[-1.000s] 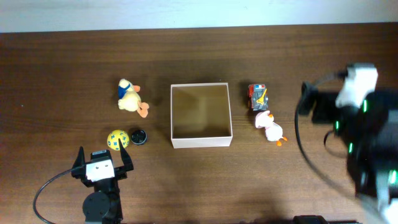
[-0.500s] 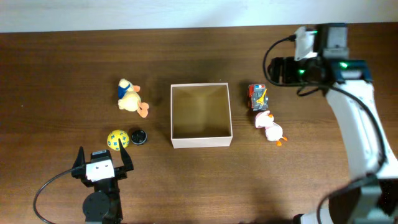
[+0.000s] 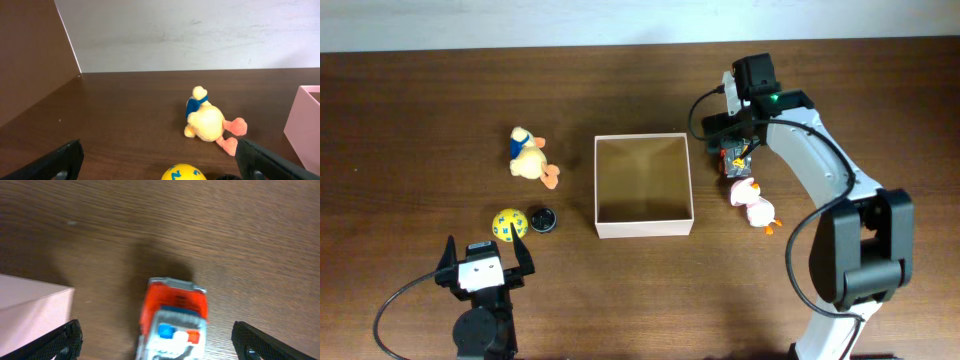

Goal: Pack container
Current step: 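Move the right gripper over the red toy truck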

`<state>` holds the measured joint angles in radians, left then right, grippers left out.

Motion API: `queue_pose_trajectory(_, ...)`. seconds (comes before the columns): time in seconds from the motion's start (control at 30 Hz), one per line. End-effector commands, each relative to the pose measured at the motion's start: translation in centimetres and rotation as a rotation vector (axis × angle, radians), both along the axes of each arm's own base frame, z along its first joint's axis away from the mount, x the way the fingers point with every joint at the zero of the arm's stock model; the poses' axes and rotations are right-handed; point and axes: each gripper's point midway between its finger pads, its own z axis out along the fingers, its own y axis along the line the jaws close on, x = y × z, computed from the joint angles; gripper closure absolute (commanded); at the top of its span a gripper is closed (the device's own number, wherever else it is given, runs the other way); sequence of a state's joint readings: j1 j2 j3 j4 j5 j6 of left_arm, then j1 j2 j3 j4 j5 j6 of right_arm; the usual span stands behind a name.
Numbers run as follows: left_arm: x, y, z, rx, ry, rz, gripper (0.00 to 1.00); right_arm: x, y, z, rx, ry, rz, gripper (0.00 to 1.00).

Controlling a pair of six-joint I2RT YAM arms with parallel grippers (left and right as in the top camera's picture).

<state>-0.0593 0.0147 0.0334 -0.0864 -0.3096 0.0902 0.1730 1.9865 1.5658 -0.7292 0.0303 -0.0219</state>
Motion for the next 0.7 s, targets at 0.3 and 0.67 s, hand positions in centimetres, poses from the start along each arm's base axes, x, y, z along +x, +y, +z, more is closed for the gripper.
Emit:
queue_pose_trajectory(0.3,0.0,0.0,-0.3,0.015,0.005,-0.006,0.01,0.3,-2.2,-3.3,-0.087,0.051,-0.133,0.01)
queue_pose_trajectory(0.67,0.0,0.0,-0.3,0.015,0.005,-0.006,0.01,-0.7,-2.2,-6.6,-0.089,0.133,-0.145,0.02)
